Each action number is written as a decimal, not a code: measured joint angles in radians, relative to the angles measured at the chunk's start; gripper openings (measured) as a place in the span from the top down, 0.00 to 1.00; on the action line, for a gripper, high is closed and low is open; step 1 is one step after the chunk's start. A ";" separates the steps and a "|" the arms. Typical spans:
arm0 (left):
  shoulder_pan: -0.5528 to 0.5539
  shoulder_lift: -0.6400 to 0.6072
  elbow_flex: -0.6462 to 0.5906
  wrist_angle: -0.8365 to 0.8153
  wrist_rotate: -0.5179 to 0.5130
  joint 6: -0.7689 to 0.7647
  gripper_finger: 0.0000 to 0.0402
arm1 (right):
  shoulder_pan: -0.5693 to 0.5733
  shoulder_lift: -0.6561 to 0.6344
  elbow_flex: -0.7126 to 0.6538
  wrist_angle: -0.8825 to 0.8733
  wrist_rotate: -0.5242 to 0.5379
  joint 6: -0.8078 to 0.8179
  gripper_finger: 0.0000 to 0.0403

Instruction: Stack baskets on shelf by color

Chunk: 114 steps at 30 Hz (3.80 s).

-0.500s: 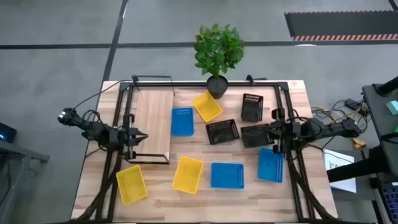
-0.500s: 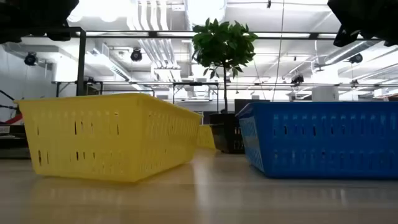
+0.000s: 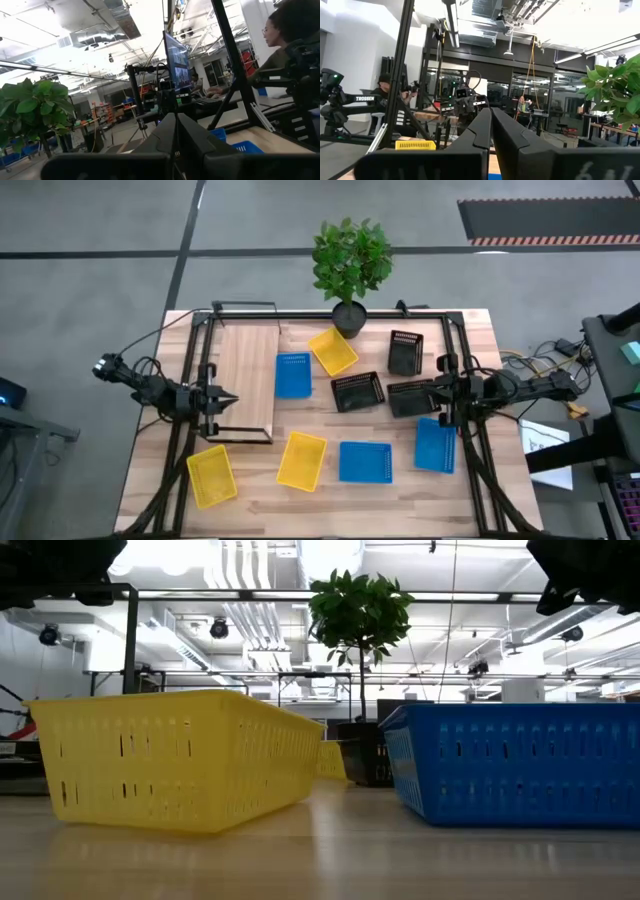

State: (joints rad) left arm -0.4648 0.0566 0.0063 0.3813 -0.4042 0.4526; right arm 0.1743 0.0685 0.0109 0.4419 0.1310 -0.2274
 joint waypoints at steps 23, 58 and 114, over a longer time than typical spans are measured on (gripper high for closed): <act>0.000 0.000 0.000 0.000 0.000 0.000 1.00 | 0.000 0.000 0.000 0.000 0.000 0.000 0.98; 0.000 0.000 0.000 0.000 0.000 0.000 1.00 | 0.000 0.000 0.000 0.000 0.000 0.000 0.98; 0.000 0.157 0.000 0.626 0.160 0.209 1.00 | 0.000 0.220 0.002 0.356 0.109 0.365 0.98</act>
State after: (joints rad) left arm -0.4650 0.2137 0.0059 1.0075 -0.2440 0.6615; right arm 0.1742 0.2889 0.0134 0.7981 0.2405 0.1374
